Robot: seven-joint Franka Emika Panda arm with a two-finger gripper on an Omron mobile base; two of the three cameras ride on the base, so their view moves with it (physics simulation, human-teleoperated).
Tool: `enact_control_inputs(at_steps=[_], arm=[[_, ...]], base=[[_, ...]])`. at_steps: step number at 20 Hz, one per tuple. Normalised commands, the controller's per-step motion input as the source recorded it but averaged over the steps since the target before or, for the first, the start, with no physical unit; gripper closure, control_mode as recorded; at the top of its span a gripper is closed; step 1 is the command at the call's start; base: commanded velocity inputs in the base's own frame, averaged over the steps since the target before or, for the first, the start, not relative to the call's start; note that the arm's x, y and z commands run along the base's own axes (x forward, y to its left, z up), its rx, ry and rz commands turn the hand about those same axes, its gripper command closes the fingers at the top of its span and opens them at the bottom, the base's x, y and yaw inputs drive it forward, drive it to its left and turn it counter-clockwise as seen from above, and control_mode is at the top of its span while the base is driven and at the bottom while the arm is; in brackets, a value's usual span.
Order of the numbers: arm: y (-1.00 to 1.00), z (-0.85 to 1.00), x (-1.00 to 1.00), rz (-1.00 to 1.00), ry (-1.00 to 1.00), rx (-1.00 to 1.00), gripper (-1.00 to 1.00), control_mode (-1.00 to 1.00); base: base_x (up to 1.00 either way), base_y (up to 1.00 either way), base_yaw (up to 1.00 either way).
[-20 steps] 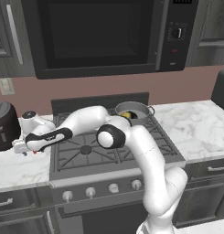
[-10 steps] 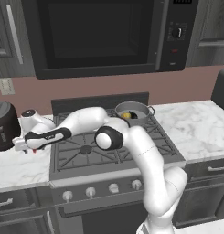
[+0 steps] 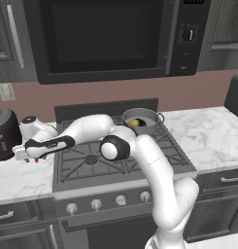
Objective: Put the eggplant and squash in the pot. Retrieve the spatula and lightly stir the vegetables in the pot.
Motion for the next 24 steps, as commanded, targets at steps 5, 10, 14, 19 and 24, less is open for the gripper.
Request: enact_control_inputs(at_steps=[5,10,14,19,24], arm=[[0.00,0.00,0.00,0.00,0.00,0.00,1.00,-1.00],[0.00,0.00,0.00,0.00,0.00,0.00,1.00,-1.00],[-0.04,0.00,-0.21,-0.01,0.00,0.00,1.00,-1.00],[-0.23,0.10,-0.62,-0.09,-0.16,0.03,1.00,-1.00],[-0.28,0.44,-0.44,-0.13,-0.14,0.05,1.00,-1.00]], base=[[0.00,0.00,0.00],[0.00,0.00,0.00],[0.00,0.00,0.00],[0.00,0.00,0.00],[0.00,0.00,0.00]])
